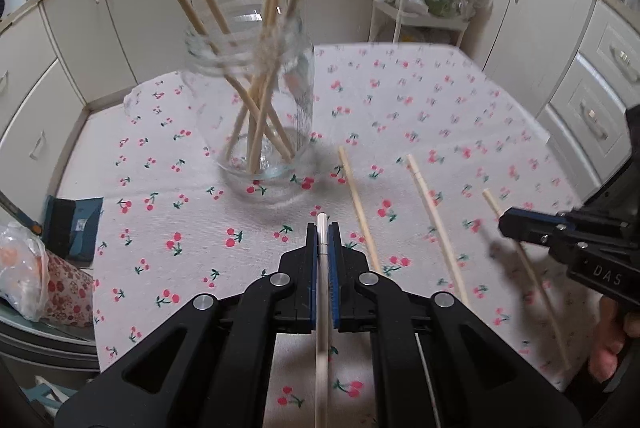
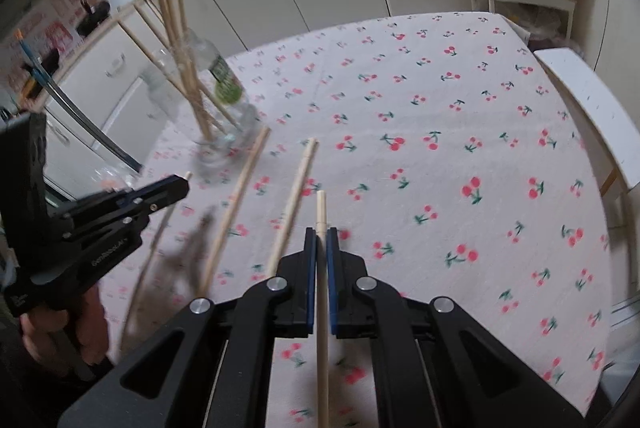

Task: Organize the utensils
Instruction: 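Raise both held sticks upright above the glass jar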

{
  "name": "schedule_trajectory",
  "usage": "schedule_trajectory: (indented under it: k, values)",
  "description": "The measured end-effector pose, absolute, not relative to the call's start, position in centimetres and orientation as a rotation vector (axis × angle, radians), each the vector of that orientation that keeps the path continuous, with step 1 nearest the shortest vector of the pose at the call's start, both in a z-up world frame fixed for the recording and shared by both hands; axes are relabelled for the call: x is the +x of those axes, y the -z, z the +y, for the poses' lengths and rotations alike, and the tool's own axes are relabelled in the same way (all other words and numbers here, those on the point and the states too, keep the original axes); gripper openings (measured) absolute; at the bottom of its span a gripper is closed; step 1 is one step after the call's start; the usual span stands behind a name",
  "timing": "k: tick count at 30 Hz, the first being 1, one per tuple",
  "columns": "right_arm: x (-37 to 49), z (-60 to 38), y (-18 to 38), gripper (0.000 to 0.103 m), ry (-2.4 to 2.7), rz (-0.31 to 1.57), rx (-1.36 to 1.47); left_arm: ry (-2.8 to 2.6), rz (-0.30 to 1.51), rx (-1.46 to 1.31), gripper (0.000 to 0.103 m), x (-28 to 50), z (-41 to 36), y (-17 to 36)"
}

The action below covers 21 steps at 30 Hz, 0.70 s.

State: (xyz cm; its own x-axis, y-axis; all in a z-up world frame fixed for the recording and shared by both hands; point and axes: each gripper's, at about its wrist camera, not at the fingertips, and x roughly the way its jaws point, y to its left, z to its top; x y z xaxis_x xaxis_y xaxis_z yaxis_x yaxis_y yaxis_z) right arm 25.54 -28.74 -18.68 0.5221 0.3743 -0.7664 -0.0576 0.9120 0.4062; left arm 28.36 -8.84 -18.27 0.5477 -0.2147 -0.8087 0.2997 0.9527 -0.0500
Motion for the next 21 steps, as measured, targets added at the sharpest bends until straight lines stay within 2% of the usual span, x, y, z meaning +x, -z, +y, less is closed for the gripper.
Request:
schedule_trajectory:
  k: [12,21]
  values:
    - [23.6,-26.6,9.5,0.006,-0.260,0.586,0.417,0.338,0.671,-0.122,0.005,26.4,-4.5,8.1]
    - [25.2,-25.6,5.3,0.006,-0.200,0.344,0.398,0.300,0.458,-0.315,0.005,30.1,-1.7,3.1]
